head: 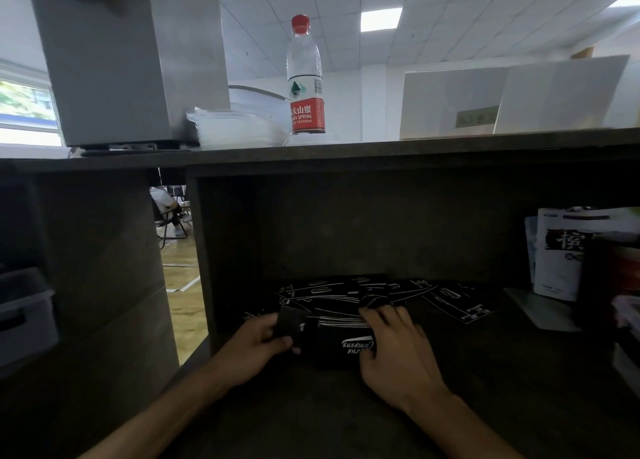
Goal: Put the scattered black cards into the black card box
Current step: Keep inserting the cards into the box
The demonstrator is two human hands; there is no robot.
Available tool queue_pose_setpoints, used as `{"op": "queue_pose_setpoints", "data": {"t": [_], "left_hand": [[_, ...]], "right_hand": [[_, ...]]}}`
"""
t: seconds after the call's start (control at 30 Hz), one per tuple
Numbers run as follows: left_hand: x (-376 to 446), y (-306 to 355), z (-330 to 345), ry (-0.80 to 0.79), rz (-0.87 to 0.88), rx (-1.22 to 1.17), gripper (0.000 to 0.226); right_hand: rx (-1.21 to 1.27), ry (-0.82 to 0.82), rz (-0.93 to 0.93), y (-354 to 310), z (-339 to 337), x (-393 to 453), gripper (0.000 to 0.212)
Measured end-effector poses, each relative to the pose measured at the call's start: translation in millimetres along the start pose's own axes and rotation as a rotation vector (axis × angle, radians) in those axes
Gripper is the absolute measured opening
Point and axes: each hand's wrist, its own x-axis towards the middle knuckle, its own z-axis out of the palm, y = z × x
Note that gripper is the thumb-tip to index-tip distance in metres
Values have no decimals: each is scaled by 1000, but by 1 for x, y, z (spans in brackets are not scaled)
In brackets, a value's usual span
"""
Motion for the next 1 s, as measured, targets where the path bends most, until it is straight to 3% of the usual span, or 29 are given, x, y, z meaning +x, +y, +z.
{"op": "queue_pose_setpoints", "data": {"t": [0.13, 0.23, 0.3, 0.4, 0.43, 0.57, 0.67, 0.77, 0.93, 1.0], "left_hand": [[10, 5, 9, -190, 21, 72, 39], [28, 9, 14, -258, 95, 282, 40], [49, 10, 10, -167, 137, 350, 39], [93, 1, -11, 218, 74, 433, 34], [107, -3, -17, 269, 25, 502, 30], [137, -22, -14, 12, -170, 776, 51], [138, -32, 3, 125, -61, 1015, 41], [135, -28, 7, 252, 44, 912, 34], [139, -15, 1, 110, -112, 829, 26], [141, -11, 2, 118, -128, 793, 35]], "right_hand": [[9, -13, 0, 1, 1, 0, 70], [4, -57, -19, 0, 2, 1, 71], [6, -43, -28, 1, 1, 1, 66], [14, -28, -41, 2, 1, 1, 61], [14, -28, -46, 2, 1, 1, 61], [22, -32, -58, 3, 0, 2, 60], [37, -37, -58, 2, 1, 2, 61], [29, -20, -63, 2, 2, 3, 60], [25, -5, -55, 3, 3, 2, 60], [33, -3, -50, 3, 3, 2, 60]]}}
